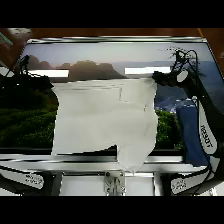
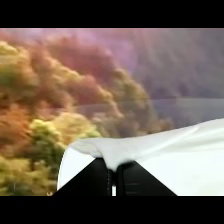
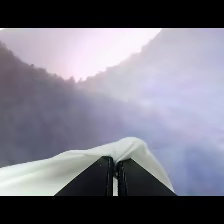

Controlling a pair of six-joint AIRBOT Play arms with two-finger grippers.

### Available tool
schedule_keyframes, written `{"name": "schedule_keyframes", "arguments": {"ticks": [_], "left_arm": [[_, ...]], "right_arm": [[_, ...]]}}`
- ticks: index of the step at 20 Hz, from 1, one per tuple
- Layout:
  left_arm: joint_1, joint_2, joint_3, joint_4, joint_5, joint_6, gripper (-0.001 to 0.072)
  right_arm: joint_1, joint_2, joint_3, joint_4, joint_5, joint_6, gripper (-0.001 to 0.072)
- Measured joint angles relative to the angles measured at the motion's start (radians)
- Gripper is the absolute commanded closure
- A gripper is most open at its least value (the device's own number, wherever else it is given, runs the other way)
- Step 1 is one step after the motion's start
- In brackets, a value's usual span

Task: Fold the shirts.

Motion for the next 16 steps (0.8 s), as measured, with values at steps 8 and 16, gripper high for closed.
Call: {"name": "schedule_keyframes", "arguments": {"ticks": [8, 16], "left_arm": [[0.009, -0.051, 0.020, 0.019, -0.123, 0.007, 0.0667], [0.020, -0.059, -0.040, 0.091, -0.456, -0.047, 0.0667]], "right_arm": [[-0.002, -0.022, 0.005, 0.007, 0.208, -0.010, 0.0646], [-0.004, 0.014, -0.036, -0.145, 0.628, 0.068, 0.0646]]}}
